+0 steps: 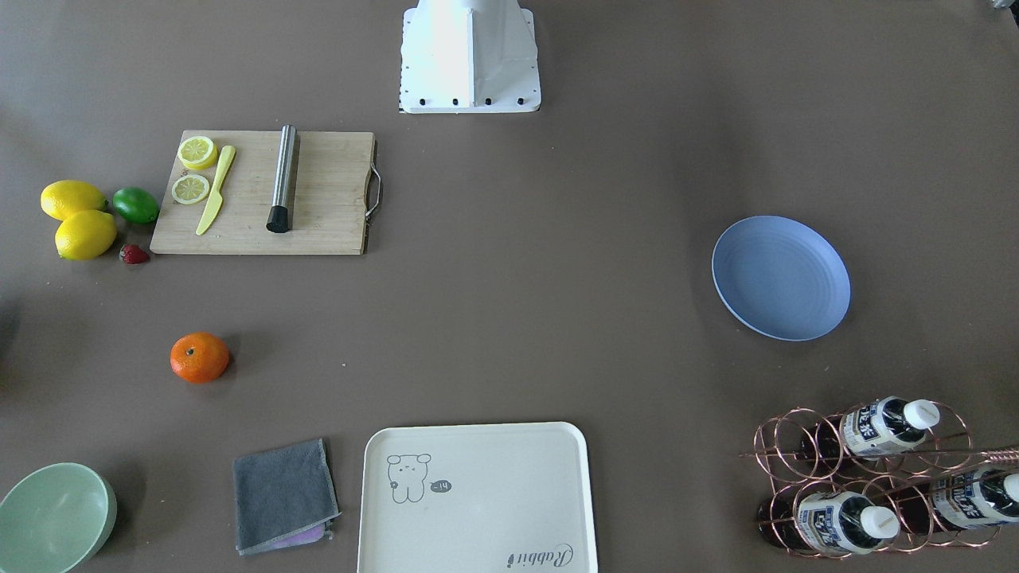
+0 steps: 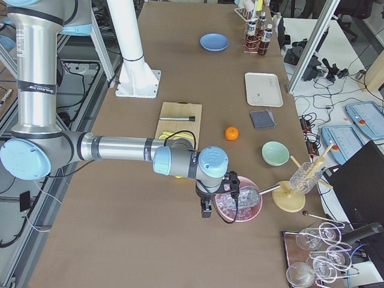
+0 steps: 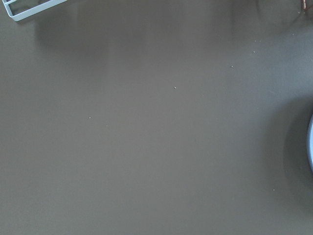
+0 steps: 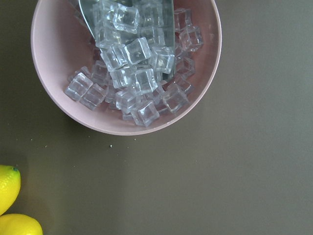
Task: Pick orange to plate
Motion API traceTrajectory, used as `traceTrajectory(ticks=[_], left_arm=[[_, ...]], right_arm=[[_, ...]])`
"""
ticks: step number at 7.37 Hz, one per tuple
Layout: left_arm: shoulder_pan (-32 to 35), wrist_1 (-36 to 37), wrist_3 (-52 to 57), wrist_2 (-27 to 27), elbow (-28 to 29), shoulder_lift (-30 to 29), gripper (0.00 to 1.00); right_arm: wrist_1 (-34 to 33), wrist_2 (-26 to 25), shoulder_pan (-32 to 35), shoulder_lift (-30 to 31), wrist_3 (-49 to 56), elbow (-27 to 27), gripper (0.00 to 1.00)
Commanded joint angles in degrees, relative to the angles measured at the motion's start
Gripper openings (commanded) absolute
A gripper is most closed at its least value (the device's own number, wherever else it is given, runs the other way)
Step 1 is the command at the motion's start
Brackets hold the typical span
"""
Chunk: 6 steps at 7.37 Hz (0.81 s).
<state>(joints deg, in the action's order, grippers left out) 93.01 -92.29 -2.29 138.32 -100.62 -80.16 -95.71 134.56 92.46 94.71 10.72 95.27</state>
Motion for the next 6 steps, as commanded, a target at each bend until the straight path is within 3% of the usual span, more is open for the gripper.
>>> traceTrajectory(ticks=[1,6], left_arm=[[0.0,-0.1,0.0,0.0,-0.5,0.7,0.99],[-0.1,0.0,-0.1,0.5,-2.0,0.7,0.99]], right_arm=[[0.1,0.1,-0.1,0.2,0.1,0.0,1.00],[0.1,0.7,0.0,0.4,0.1,0.1,1.00]])
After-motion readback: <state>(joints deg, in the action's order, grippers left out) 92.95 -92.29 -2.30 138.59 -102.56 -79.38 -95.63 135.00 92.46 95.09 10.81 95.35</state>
